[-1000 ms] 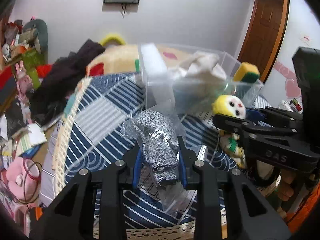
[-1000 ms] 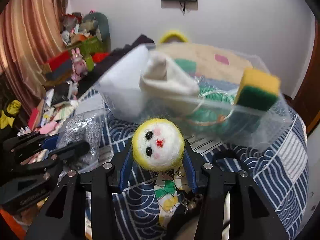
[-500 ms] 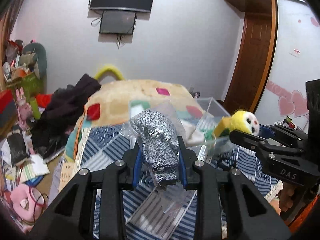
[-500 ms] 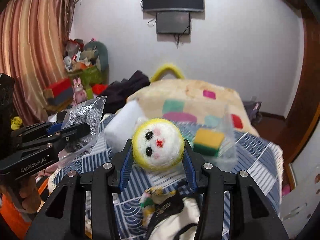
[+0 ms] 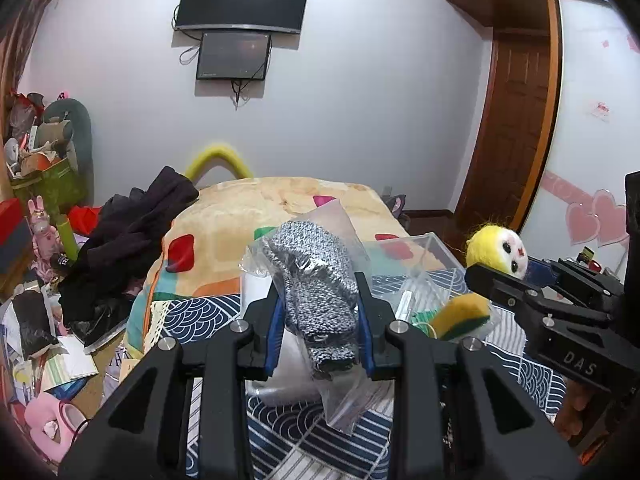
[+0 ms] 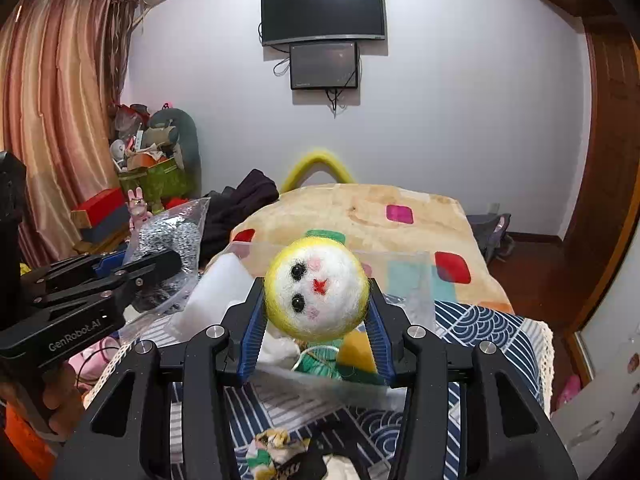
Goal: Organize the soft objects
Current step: 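Place bagged grey sock with left tool while right tool places felt doll in box, then place floral cloth with left tool while right tool places black-strapped bag in box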
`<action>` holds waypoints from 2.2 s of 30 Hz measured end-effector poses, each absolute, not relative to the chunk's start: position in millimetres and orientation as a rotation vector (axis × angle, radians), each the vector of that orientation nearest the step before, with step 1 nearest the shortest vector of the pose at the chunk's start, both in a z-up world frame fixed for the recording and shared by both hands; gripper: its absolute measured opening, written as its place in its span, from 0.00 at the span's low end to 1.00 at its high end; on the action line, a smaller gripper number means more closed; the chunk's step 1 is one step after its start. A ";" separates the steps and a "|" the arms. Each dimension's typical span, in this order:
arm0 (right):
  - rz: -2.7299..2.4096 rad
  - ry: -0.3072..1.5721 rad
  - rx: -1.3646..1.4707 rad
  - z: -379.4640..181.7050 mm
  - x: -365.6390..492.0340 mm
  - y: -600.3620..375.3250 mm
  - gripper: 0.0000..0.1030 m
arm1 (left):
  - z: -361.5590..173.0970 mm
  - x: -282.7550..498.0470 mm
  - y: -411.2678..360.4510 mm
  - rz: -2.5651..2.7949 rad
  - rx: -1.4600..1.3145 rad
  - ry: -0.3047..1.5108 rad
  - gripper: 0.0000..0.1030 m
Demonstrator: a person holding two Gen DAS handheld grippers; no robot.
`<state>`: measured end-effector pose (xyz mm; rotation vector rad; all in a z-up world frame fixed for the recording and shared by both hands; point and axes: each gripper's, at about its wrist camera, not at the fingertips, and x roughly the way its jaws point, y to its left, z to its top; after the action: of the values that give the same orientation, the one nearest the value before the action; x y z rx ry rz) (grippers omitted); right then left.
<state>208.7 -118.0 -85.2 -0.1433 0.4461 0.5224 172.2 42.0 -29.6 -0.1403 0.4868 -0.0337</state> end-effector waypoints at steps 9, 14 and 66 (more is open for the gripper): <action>0.533 0.526 -0.157 -100.8 237.9 -104.4 0.42 | -49.7 214.5 40.3 -0.014 -0.138 0.553 0.30; 0.525 0.580 -0.190 -112.9 250.2 -95.0 0.42 | -63.7 233.9 38.9 -0.007 -0.121 0.593 0.30; 0.463 0.703 -0.198 -175.2 157.0 -158.8 0.81 | -102.6 111.4 10.9 -0.062 -0.100 0.672 0.91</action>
<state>157.0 -158.8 -175.2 -0.1979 0.7027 0.4628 111.4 10.9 -102.6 -0.0996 0.6718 -0.0616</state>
